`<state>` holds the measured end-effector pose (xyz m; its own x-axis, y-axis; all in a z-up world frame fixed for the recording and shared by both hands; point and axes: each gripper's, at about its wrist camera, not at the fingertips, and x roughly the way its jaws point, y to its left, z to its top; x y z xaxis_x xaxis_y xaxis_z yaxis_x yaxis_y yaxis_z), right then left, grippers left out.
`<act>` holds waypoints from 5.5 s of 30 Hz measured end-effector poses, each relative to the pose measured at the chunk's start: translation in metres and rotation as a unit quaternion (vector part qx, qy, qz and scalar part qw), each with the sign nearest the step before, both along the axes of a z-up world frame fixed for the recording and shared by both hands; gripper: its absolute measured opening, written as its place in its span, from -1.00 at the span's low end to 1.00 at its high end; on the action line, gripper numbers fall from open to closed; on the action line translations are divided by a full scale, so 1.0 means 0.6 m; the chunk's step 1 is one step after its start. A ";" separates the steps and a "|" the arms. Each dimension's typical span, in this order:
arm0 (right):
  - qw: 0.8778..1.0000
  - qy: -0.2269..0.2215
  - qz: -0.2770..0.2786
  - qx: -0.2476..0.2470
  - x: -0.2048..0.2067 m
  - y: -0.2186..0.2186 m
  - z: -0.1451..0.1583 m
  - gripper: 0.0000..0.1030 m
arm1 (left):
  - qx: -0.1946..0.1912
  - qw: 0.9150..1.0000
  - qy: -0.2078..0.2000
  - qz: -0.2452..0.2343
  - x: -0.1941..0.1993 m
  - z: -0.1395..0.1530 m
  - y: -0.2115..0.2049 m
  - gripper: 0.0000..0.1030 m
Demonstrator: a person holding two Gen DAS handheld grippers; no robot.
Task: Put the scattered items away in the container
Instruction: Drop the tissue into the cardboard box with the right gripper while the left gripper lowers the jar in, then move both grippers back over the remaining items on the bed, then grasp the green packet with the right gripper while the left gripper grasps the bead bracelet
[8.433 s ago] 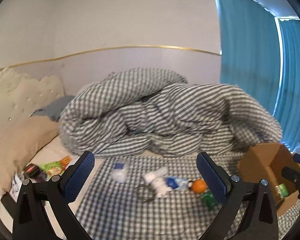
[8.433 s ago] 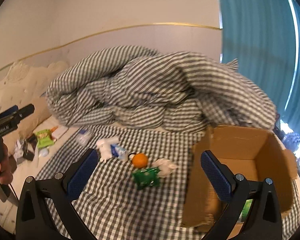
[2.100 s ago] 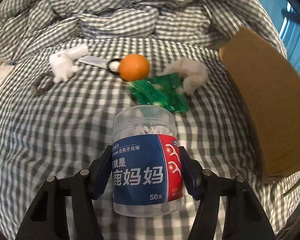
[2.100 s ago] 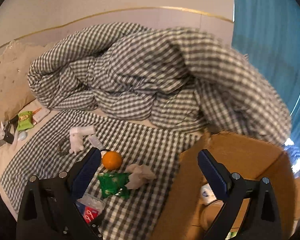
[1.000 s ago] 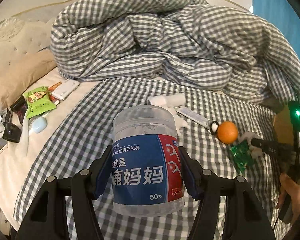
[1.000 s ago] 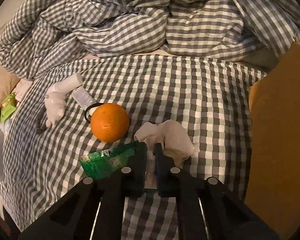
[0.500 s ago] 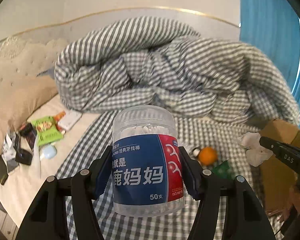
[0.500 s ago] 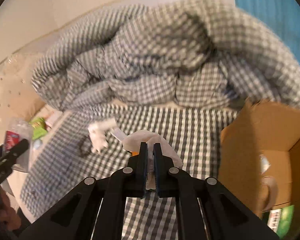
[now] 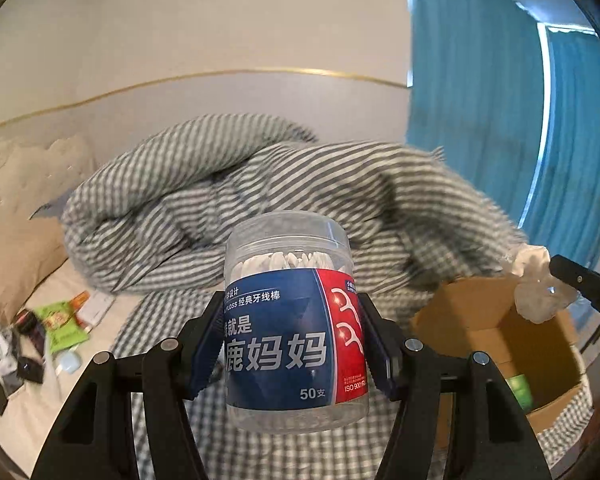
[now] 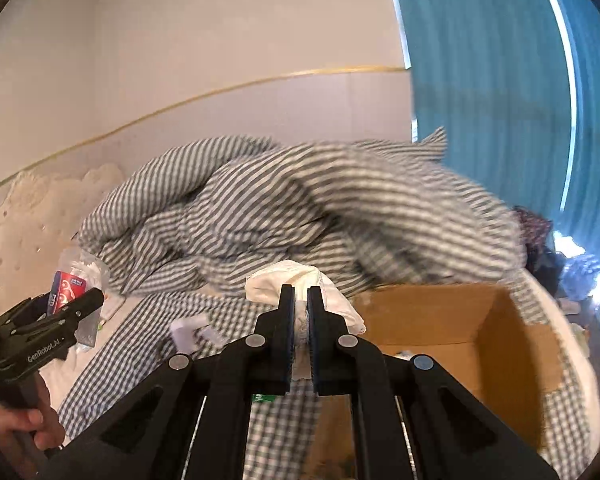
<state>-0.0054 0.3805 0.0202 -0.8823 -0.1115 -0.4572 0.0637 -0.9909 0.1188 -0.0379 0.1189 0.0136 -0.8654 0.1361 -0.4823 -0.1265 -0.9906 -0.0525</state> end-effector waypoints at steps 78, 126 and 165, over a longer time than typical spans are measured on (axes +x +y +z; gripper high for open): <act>0.998 0.051 -0.035 0.018 0.050 0.000 0.024 1.00 | -0.028 1.000 -0.002 -0.009 -0.007 0.014 -0.009 0.68; 0.985 -0.143 0.062 0.069 -0.209 -0.249 -0.322 1.00 | -0.027 0.976 -0.183 0.113 -0.219 -0.337 -0.299 0.68; 0.966 -0.240 0.076 0.060 -0.281 -0.234 -0.500 0.85 | -0.045 0.976 -0.185 0.110 -0.275 -0.387 -0.282 -0.78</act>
